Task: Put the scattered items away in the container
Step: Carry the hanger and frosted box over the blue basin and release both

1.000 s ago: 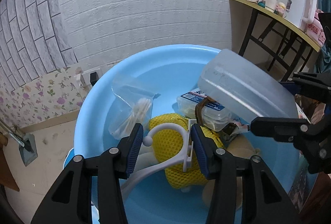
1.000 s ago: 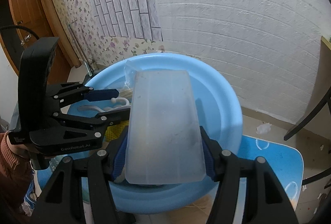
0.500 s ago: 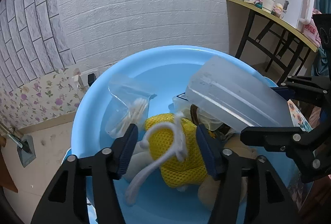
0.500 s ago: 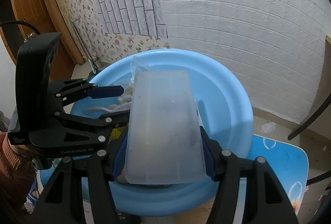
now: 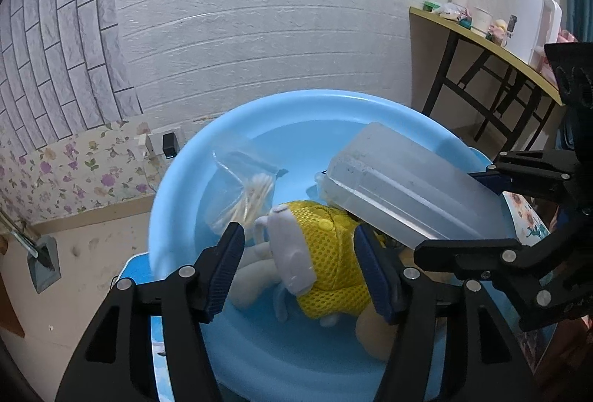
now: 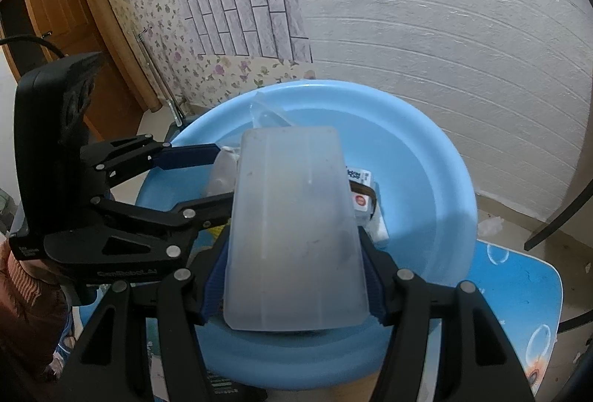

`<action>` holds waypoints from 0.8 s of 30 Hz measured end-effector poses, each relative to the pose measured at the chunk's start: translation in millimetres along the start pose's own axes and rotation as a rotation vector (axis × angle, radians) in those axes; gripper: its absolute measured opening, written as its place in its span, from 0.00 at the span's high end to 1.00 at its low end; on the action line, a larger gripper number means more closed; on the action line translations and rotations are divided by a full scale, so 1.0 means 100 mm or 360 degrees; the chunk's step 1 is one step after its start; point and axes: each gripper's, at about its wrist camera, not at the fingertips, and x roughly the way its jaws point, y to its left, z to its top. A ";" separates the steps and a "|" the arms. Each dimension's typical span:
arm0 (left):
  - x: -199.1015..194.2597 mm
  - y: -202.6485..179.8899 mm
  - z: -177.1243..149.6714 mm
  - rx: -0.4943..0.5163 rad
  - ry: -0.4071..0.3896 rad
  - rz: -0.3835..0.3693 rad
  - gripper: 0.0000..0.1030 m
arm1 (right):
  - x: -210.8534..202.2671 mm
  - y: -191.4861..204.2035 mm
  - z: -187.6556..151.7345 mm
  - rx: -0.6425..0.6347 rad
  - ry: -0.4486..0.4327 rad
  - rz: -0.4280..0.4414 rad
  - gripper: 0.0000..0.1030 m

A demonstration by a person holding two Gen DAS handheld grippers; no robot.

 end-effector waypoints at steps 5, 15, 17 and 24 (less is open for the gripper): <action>-0.19 0.09 -0.06 -0.0062 -0.0102 0.0003 0.41 | 0.02 0.03 -0.01 0.0015 0.0013 0.0053 0.41; -0.38 0.22 -0.17 -0.0117 -0.0171 0.0023 0.41 | 0.05 0.17 -0.04 -0.0011 0.0036 0.0067 0.41; -0.41 0.23 -0.19 -0.0120 -0.0176 0.0041 0.40 | 0.08 0.19 -0.05 -0.0006 0.0056 0.0090 0.41; -0.50 0.28 -0.29 -0.0164 -0.0191 0.0043 0.26 | 0.11 0.23 -0.09 0.0006 0.0078 0.0077 0.41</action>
